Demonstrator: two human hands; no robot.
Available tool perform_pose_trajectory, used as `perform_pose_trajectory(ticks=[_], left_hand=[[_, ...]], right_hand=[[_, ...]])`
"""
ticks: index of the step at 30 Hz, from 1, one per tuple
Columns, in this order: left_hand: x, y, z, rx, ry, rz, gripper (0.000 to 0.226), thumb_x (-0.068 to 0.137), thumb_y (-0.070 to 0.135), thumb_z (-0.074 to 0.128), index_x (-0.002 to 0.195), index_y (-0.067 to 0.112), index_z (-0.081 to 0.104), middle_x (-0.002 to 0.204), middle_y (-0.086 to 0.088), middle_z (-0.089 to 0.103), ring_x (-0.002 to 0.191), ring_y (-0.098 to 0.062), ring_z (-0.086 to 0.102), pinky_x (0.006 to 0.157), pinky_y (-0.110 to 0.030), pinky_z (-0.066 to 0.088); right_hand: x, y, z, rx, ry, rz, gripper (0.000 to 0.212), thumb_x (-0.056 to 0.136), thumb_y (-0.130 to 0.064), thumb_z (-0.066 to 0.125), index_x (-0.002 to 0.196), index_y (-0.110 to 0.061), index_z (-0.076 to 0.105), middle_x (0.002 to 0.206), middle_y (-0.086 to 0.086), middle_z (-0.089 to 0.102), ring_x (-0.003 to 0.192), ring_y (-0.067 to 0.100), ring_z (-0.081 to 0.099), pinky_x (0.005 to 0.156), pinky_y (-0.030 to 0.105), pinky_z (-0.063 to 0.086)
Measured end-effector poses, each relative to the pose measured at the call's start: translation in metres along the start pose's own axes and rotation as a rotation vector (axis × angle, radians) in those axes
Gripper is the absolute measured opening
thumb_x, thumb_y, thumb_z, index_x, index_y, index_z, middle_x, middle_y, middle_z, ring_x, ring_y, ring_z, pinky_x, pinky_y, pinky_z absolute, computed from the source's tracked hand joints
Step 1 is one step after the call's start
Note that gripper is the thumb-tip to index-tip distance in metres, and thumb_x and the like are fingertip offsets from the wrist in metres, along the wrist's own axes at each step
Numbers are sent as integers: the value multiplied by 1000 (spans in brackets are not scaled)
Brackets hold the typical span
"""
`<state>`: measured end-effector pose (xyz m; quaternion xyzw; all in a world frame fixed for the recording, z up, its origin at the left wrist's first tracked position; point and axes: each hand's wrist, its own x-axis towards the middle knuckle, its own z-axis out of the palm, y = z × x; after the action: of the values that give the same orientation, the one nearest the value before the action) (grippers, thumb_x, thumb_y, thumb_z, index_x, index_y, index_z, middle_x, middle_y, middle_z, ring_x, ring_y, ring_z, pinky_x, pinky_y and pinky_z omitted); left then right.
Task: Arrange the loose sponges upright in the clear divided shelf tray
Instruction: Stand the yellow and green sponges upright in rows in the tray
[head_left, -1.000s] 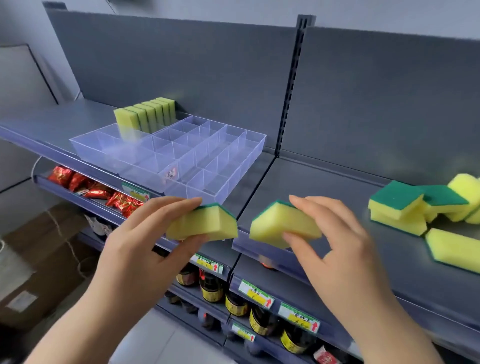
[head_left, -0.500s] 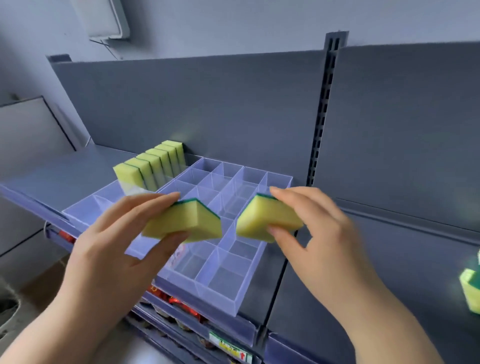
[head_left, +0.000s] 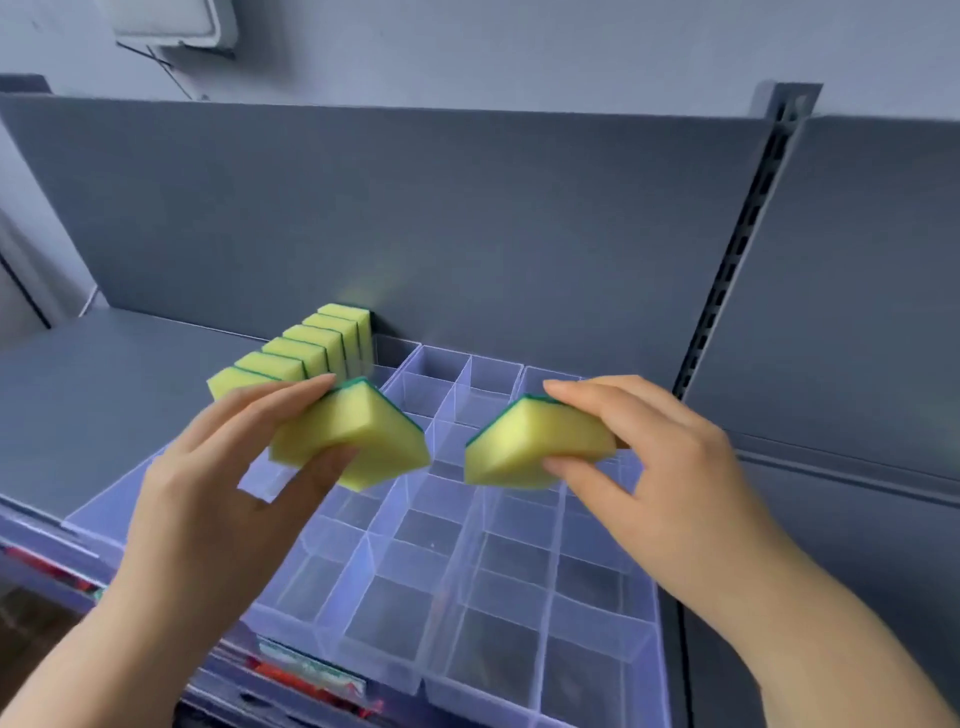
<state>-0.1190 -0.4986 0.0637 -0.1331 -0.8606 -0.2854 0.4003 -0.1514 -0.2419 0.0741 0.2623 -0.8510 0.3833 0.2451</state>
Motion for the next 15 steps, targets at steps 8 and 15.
perform_pose_trajectory(ticks=[8,15], left_hand=[[36,-134,-28,-200,-47,1,37,80,58,51,115,48,53,109,29,52,96,0,53,79,-26,45],[64,-205,-42,-289,-168,20,38,80,66,47,116,54,48,107,27,56,95,-3,56,79,-23,45]], right_hand=[[27,-65,59,-133,-12,186,47,74,-37,61,119,-45,49,110,-30,51,101,1,54,85,22,47],[37,-104,110,-161,21,299,51,73,-39,61,119,-51,43,113,-29,50,96,7,58,83,22,47]])
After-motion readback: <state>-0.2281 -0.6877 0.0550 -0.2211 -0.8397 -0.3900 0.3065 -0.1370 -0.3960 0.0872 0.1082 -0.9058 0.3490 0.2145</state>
